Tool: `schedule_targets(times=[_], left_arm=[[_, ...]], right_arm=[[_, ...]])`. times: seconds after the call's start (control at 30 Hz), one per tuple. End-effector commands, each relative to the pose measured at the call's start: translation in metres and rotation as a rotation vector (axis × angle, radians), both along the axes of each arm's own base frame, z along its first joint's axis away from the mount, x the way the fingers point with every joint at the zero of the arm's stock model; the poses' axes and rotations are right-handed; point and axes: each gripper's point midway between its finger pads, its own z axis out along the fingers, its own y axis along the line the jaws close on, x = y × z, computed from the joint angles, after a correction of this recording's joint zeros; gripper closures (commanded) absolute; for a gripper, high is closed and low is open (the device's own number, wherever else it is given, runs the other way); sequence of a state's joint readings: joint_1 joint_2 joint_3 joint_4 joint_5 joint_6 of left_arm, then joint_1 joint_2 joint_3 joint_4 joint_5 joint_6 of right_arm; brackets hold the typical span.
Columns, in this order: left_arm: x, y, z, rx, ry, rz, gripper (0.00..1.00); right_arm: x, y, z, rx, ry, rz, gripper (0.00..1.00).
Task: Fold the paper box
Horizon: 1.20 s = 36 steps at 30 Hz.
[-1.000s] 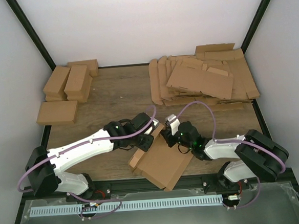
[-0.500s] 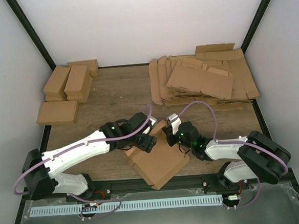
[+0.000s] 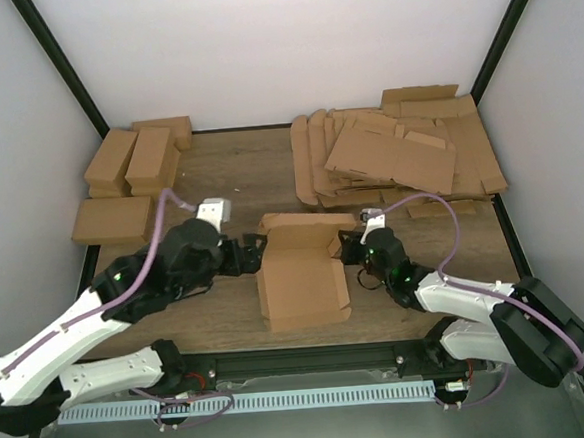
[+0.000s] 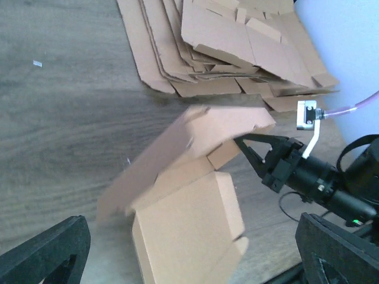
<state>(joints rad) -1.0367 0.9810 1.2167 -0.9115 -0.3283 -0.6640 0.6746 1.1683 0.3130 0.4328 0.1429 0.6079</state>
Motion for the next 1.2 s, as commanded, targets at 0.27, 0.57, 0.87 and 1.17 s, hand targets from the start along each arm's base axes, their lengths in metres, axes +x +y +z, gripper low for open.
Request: schedule_targets(times=[0.27, 0.57, 0.87, 1.17], left_arm=[[-0.035, 0.009, -0.084, -0.19, 0.233, 0.051, 0.14], [-0.015, 0.002, -0.103, -0.052, 0.193, 0.071, 0.6], [-0.004, 0.014, -0.086, 0.221, 0.192, 0.09, 0.96], [-0.005, 0.031, -0.075, 0.477, 0.305, 0.076, 0.96]], right_arm=[[0.02, 0.009, 0.033, 0.314, 0.085, -0.104, 0.99], [0.017, 0.013, 0.027, 0.346, 0.116, -0.09, 0.99], [0.002, 0.026, -0.003, 0.373, 0.249, -0.033, 0.63], [-0.05, 0.047, -0.008, 0.293, 0.25, 0.2, 0.2]])
